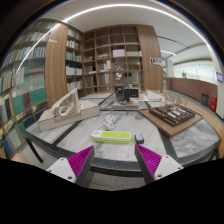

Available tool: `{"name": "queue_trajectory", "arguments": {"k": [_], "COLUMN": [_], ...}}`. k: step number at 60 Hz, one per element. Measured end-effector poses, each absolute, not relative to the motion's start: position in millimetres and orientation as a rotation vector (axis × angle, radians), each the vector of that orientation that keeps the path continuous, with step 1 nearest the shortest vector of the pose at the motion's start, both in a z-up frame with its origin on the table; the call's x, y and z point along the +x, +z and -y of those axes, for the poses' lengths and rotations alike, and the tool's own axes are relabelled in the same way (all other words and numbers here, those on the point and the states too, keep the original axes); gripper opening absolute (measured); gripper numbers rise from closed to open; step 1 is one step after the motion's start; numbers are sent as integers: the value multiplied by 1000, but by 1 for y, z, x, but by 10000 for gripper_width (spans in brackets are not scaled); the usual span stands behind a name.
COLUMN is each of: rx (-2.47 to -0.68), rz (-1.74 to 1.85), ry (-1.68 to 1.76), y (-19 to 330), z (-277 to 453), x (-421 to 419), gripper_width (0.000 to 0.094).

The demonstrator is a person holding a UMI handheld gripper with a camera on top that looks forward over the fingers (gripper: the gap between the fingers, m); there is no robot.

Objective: Unplug charger

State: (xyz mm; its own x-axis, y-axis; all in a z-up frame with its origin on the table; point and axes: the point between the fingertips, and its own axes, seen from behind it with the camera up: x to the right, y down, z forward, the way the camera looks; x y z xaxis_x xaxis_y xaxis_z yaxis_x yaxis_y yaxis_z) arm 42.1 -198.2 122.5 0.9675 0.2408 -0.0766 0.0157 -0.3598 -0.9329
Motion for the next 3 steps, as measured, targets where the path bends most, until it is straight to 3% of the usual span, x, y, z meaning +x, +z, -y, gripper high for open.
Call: {"name": "queue_trajectory", "arguments": {"k": [3], "rx": [-1942], "rz": [158], "ry": [288], "y": [120], "z": [198], "x": [42], "gripper_width": [835]}}
